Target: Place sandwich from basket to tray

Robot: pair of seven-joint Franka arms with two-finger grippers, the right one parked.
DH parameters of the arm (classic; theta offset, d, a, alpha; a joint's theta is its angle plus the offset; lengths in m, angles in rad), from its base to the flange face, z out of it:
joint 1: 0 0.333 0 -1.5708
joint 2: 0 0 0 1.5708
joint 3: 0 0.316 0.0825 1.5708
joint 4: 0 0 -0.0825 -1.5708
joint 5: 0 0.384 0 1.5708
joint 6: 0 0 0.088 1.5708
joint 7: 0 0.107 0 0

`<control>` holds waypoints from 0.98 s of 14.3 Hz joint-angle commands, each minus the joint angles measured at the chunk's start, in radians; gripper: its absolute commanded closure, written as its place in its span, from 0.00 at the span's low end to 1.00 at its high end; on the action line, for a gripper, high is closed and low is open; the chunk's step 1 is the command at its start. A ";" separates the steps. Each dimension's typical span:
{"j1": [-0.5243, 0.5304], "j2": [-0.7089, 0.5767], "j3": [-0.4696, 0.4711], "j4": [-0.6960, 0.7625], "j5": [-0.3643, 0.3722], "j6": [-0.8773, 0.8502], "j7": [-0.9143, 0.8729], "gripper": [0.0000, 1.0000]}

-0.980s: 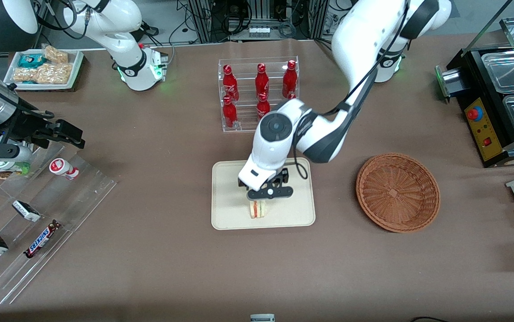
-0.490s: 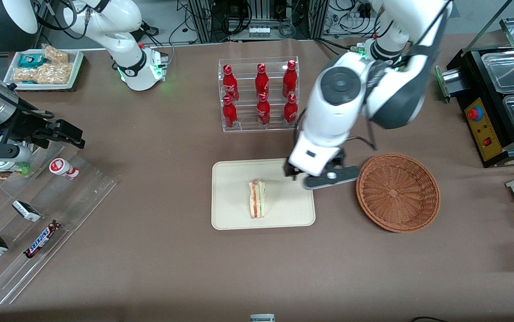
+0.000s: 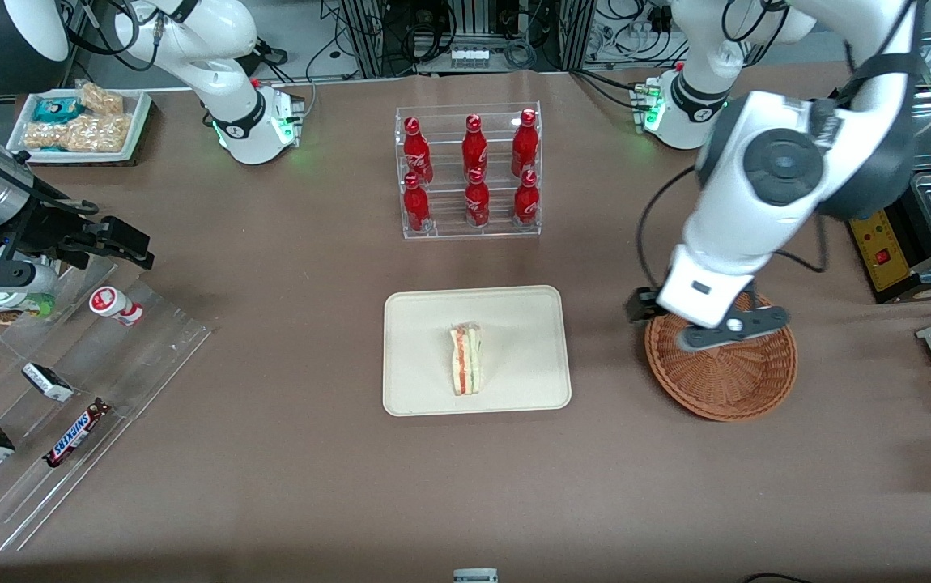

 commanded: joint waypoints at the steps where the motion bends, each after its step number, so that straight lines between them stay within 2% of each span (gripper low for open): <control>1: 0.081 -0.090 -0.012 -0.061 -0.001 -0.080 0.121 0.00; 6: 0.216 -0.197 -0.009 -0.061 -0.022 -0.217 0.420 0.00; 9: 0.209 -0.243 0.065 -0.050 -0.038 -0.239 0.506 0.00; 12: 0.174 -0.242 0.137 0.034 -0.090 -0.320 0.572 0.00; 14: 0.163 -0.233 0.148 0.044 -0.105 -0.317 0.574 0.00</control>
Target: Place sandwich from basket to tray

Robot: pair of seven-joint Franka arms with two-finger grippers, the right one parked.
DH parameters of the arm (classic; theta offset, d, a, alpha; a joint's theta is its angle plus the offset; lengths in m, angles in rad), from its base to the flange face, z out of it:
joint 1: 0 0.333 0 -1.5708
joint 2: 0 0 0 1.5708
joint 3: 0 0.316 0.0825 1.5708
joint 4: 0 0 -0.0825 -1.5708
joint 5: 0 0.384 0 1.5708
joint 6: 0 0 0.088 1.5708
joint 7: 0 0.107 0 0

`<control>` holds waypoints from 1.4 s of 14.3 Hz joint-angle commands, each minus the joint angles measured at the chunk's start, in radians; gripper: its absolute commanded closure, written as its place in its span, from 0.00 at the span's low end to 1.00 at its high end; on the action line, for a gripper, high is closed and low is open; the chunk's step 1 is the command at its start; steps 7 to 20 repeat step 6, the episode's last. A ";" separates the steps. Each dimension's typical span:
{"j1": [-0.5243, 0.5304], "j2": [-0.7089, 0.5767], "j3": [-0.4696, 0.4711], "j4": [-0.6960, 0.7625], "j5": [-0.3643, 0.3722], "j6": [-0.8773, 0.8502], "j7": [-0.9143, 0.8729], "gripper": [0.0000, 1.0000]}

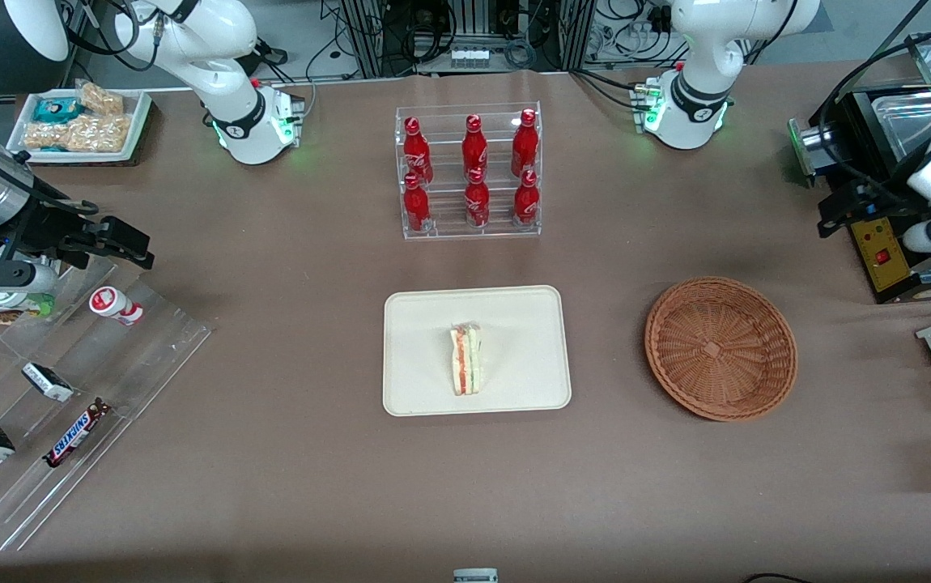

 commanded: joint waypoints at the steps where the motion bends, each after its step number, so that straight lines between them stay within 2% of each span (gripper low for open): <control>1: -0.029 0.020 0.018 0.029 -0.021 -0.022 0.015 0.00; 20: -0.031 0.022 0.012 0.006 -0.017 -0.008 0.017 0.00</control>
